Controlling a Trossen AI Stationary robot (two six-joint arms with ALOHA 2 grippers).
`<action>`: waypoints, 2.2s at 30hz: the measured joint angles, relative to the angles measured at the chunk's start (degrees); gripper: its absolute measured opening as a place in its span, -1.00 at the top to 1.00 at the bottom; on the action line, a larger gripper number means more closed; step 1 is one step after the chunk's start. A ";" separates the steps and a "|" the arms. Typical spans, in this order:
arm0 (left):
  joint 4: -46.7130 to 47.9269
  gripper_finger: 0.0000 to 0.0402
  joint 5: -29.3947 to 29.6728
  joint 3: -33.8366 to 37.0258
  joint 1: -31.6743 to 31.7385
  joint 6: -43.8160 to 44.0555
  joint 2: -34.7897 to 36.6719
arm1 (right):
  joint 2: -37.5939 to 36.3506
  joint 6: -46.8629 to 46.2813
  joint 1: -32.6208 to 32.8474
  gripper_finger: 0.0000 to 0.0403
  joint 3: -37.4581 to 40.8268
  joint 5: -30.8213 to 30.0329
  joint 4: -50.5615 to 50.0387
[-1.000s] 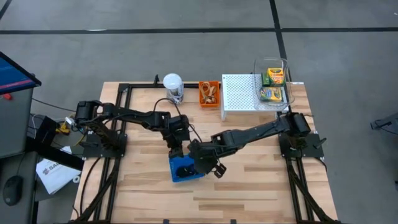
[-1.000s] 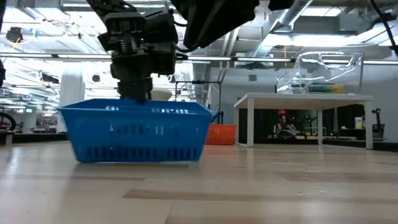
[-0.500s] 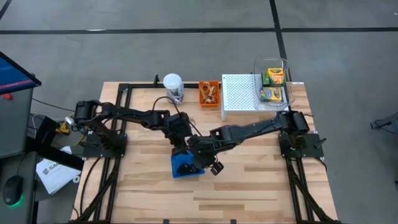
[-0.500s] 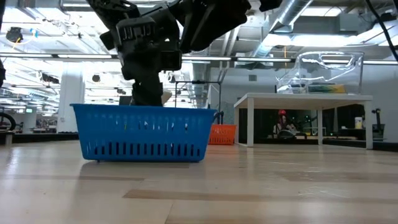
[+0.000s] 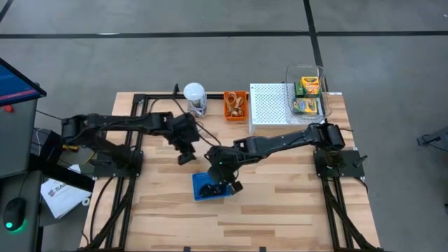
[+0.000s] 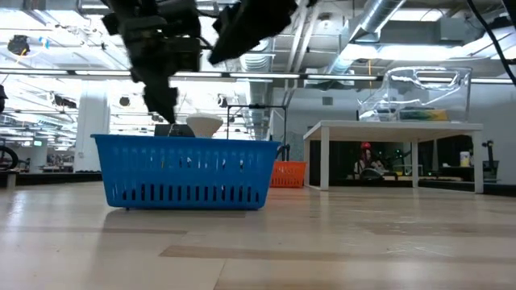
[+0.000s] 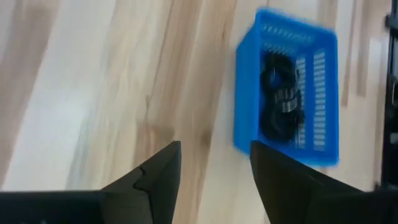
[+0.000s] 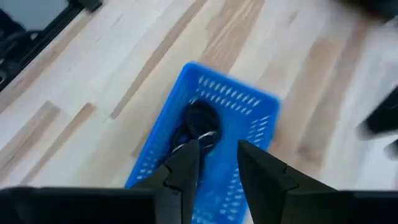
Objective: Pick & Place Office Desk Supplies
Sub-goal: Put the blue basket on the shelf
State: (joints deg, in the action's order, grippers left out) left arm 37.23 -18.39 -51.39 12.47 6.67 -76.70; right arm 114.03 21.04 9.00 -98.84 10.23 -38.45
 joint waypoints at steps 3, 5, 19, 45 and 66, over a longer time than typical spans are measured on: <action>1.68 0.09 0.04 2.64 -0.70 2.35 4.04 | 1.36 -1.35 -0.05 0.47 -0.09 3.11 1.00; 2.21 0.08 0.01 4.60 -1.84 5.02 6.88 | 1.77 -2.48 -0.02 0.47 0.06 4.85 0.75; -1.77 0.06 10.88 10.97 -17.22 21.18 19.63 | 5.65 -14.70 6.87 0.47 0.09 1.09 7.76; -5.33 0.09 26.58 10.90 -43.02 47.60 22.04 | 9.08 -24.08 10.67 0.47 -0.09 -14.31 7.17; -8.35 0.13 28.50 10.90 -43.95 48.77 22.00 | 13.84 -24.69 11.07 0.67 -0.09 -17.55 6.54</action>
State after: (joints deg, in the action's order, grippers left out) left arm 28.88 10.11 -40.49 -31.48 55.44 -54.69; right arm 127.87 -3.64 20.08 -98.94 -7.32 -31.91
